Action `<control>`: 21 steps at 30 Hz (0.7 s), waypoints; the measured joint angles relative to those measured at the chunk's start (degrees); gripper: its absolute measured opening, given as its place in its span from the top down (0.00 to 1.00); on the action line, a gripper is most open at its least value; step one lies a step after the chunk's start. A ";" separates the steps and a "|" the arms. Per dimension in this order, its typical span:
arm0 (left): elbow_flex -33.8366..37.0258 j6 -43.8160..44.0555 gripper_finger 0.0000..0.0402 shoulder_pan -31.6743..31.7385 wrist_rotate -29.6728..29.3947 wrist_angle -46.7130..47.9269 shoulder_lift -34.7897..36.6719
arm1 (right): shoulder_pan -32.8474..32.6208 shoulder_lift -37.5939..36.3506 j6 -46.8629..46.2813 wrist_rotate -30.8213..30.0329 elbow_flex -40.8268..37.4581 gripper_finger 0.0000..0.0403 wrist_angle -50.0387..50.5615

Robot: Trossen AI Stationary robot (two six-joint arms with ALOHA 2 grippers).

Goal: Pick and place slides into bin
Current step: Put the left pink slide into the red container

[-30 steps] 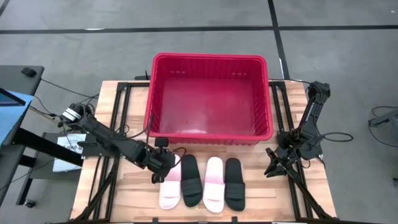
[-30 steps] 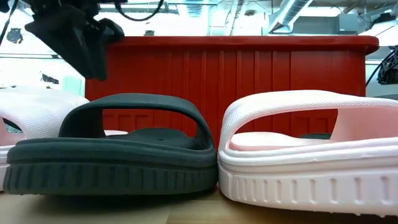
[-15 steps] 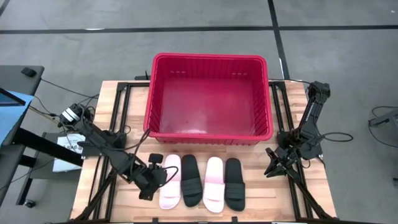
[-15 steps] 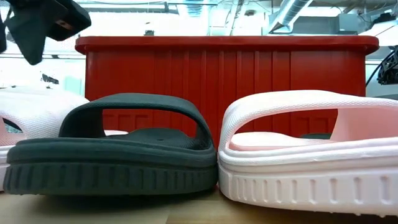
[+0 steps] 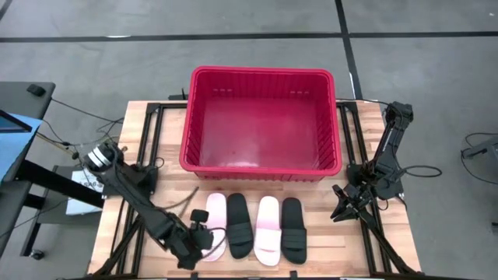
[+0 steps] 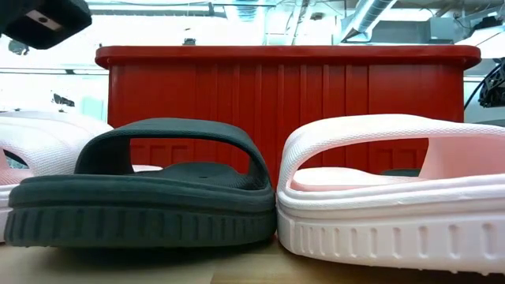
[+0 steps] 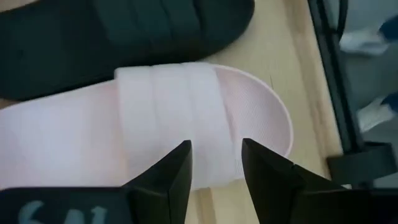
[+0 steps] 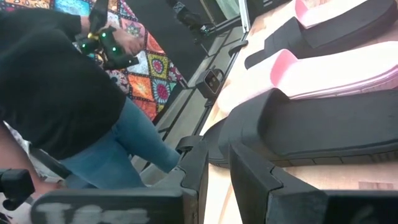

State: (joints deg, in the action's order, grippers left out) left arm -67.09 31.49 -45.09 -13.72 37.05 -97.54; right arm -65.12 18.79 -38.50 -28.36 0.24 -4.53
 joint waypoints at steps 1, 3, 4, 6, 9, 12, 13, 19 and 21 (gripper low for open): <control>-1.10 -0.73 0.67 0.03 -0.02 1.28 -1.26 | -0.02 -0.01 0.00 0.02 -0.01 0.86 -0.13; -3.44 -1.72 0.67 0.09 -0.14 4.60 -3.48 | 0.00 0.00 0.00 0.00 -0.01 0.86 -0.05; -4.34 -2.05 0.67 0.09 -0.21 5.39 -4.37 | 0.00 0.00 0.00 0.02 -0.01 0.86 -0.09; -5.77 -2.54 0.67 0.20 -0.13 6.46 -5.61 | -0.01 -0.01 0.00 0.02 -0.01 0.86 -0.15; -7.73 -2.64 0.67 0.22 -0.07 6.45 -6.76 | -0.01 0.00 0.00 0.00 0.00 0.86 -0.18; -9.32 -2.94 0.67 0.14 -0.15 6.52 -7.49 | 0.00 -0.01 0.00 0.00 -0.01 0.86 -0.11; -9.81 -2.95 0.67 -0.02 -0.27 6.63 -7.57 | 0.00 0.00 0.00 0.00 -0.01 0.86 -0.20; -10.95 -2.29 0.67 -1.07 -0.52 7.81 -7.54 | -0.02 0.00 0.00 0.00 0.01 0.86 -0.14; -10.97 -1.62 0.67 -1.42 -1.08 7.66 -7.56 | -0.01 -0.02 0.00 0.00 -0.01 0.86 -0.18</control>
State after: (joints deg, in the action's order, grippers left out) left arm -78.06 29.87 -46.50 -14.79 44.71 -105.10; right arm -65.13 18.76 -38.50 -28.36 0.23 -4.71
